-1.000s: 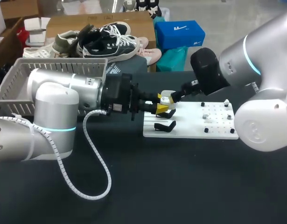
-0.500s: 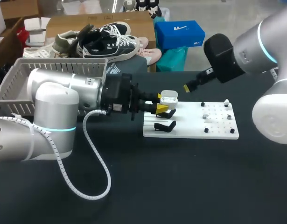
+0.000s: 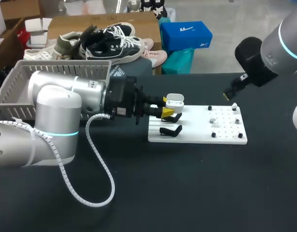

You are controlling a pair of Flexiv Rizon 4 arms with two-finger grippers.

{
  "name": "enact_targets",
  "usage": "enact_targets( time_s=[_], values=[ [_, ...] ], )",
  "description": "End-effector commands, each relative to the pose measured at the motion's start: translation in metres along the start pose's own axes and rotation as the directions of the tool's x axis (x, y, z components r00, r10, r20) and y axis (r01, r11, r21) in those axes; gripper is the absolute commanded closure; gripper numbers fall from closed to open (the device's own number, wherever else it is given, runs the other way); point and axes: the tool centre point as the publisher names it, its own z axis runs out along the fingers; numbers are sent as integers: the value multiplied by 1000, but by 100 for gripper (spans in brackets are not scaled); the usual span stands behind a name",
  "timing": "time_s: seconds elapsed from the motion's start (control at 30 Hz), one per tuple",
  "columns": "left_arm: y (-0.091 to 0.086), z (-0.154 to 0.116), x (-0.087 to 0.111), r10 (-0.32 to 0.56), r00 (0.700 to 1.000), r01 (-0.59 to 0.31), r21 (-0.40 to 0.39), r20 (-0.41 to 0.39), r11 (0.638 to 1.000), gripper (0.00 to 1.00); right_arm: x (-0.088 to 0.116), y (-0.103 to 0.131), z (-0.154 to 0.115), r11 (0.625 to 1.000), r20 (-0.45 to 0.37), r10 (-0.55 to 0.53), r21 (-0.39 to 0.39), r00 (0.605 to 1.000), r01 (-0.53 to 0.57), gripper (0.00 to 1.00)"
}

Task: Pick up each earbud case from the left stands, insert the matching earbuds, close the lid, and place the case in the box.

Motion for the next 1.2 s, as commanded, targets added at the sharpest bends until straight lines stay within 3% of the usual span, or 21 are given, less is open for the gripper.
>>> enact_targets(
  time_s=[0.03,0.37,0.5,0.6,0.73,0.8,1.03,1.2],
  values=[
    [-2,0,0,2,1000,-2,-6,1,1000,100,5,-3,11,953,-61,9,302,998,10,0],
    [-2,0,0,2,1000,-2,-6,1,1000,100,10,-14,40,950,-200,67,311,978,-1,0],
    [-2,0,0,2,1000,-2,-6,1,1000,100,11,-12,50,953,-246,79,302,966,-1,7],
    [-2,0,0,2,1000,-2,-6,1,1000,100,11,-15,58,955,-273,97,295,957,-12,15],
    [-2,0,0,2,1000,-2,-6,1,1000,100,14,-17,69,957,-314,115,288,942,-21,47],
    [-2,0,0,2,1000,-2,-6,1,1000,100,15,-18,74,959,-330,125,281,936,-29,52],
    [-2,0,0,2,1000,-2,-6,1,1000,100,20,-19,89,961,-382,173,266,908,-71,47],
    [-2,0,0,2,1000,-2,-6,1,1000,100,22,-21,95,959,-399,196,268,896,-91,36]
  ],
)
